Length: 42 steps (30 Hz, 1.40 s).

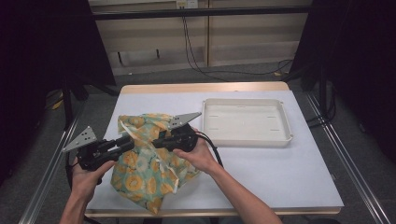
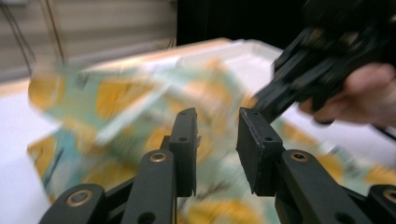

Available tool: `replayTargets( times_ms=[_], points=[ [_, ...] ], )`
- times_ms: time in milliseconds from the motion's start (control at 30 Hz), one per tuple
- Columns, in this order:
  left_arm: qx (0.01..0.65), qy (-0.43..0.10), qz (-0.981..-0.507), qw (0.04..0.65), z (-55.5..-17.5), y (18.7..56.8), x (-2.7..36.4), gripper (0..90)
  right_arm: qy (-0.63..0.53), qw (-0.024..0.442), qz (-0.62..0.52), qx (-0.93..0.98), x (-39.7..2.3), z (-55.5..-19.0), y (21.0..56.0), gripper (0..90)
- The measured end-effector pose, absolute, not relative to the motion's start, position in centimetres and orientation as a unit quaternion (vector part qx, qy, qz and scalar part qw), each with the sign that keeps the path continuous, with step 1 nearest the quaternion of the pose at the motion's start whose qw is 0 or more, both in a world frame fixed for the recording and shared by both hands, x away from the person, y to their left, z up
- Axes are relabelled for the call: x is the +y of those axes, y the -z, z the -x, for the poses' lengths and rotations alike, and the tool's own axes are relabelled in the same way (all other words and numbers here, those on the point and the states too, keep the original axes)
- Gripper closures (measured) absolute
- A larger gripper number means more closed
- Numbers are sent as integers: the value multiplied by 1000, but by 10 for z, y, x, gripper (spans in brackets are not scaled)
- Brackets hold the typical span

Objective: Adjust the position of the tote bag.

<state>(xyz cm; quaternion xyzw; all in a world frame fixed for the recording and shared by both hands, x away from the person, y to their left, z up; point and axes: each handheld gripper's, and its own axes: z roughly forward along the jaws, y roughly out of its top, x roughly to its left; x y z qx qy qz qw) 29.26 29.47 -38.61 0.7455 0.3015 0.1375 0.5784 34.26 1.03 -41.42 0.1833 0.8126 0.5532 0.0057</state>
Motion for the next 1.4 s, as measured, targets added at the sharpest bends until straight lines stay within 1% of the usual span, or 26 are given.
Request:
replayTargets(
  times_ms=[33, 67, 133, 167, 267, 333, 400, 467, 533, 567, 600, 633, 667, 700, 767, 867, 1000, 1033, 1067, 1267, 1367, 1400],
  points=[
    [302, -140, -742, 582, -293, 384, 293, 638, -554, 5, -178, 813, 13, -342, 415, 900],
    [304, -137, -739, 585, -295, 383, 292, 580, -554, 2, -178, 813, 15, -341, 416, 900],
    [319, -135, -735, 583, -299, 385, 287, 500, -552, -1, -178, 814, 18, -340, 419, 900],
    [321, -134, -737, 580, -301, 386, 286, 489, -551, -2, -179, 815, 20, -338, 421, 900],
    [341, -128, -738, 569, -308, 395, 284, 409, -551, -6, -165, 818, 26, -333, 423, 900],
    [352, -120, -737, 565, -314, 400, 285, 340, -549, -5, -161, 820, 30, -331, 424, 900],
    [365, -117, -734, 561, -317, 405, 284, 306, -548, -7, -157, 822, 33, -330, 425, 900],
    [369, -107, -732, 563, -319, 407, 282, 249, -546, -10, -154, 823, 35, -329, 426, 900],
    [378, -114, -738, 547, -321, 407, 278, 253, -546, -13, -150, 824, 38, -328, 428, 900],
    [377, -115, -741, 544, -321, 408, 277, 297, -544, -15, -149, 826, 39, -327, 429, 900],
    [372, -116, -745, 542, -321, 409, 276, 415, -544, -16, -147, 826, 40, -327, 430, 900],
    [369, -118, -751, 535, -321, 410, 275, 489, -545, -17, -145, 826, 40, -327, 430, 900],
    [360, -121, -756, 533, -321, 412, 274, 622, -544, -16, -145, 826, 41, -326, 430, 892],
    [356, -124, -762, 527, -321, 413, 274, 761, -545, -12, -146, 825, 40, -326, 430, 864],
    [347, -124, -765, 528, -320, 413, 276, 900, -548, -13, -150, 823, 38, -327, 429, 807],
    [347, -128, -764, 528, -318, 412, 283, 900, -553, -11, -155, 818, 31, -328, 427, 696],
    [358, -133, -756, 532, -311, 410, 303, 900, -559, -1, -163, 813, 17, -329, 423, 623],
    [361, -136, -757, 528, -309, 411, 307, 900, -561, 5, -167, 811, 12, -330, 421, 591],
    [367, -138, -754, 526, -307, 412, 313, 900, -561, 8, -171, 810, 10, -330, 421, 580],
    [391, -147, -749, 514, -299, 420, 348, 900, -561, 21, -187, 806, -6, -339, 418, 577],
    [406, -151, -746, 505, -295, 425, 365, 900, -557, 37, -200, 805, -11, -342, 417, 529],
    [413, -152, -742, 505, -294, 428, 371, 900, -556, 39, -204, 805, -13, -343, 417, 532]
  ],
)
